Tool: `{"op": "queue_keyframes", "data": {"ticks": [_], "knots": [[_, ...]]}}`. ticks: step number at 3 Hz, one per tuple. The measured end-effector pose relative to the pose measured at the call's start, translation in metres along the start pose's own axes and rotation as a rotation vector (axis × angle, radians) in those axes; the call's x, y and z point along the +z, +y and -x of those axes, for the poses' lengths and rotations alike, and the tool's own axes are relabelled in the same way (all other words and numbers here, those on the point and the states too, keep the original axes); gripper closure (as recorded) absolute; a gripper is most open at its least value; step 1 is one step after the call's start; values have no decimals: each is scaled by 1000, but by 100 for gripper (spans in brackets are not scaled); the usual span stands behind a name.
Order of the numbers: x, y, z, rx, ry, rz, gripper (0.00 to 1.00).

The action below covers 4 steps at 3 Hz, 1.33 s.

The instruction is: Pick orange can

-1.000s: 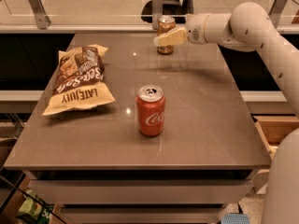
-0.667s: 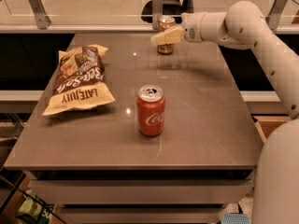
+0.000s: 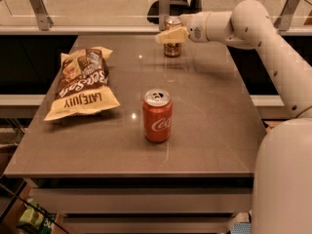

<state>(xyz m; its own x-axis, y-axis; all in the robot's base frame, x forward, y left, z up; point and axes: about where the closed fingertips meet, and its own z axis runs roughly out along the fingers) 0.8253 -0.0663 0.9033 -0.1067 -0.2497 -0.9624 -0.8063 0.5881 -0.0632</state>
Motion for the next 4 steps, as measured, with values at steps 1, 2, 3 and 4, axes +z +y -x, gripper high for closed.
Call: {"op": "queue_keyframes", "data": {"ticks": [1, 2, 3, 4], "knots": [[3, 2, 0, 1, 0, 5, 42], [7, 4, -1, 1, 1, 11, 65], [10, 6, -2, 2, 1, 16, 88], [13, 8, -2, 3, 2, 20, 100]]}}
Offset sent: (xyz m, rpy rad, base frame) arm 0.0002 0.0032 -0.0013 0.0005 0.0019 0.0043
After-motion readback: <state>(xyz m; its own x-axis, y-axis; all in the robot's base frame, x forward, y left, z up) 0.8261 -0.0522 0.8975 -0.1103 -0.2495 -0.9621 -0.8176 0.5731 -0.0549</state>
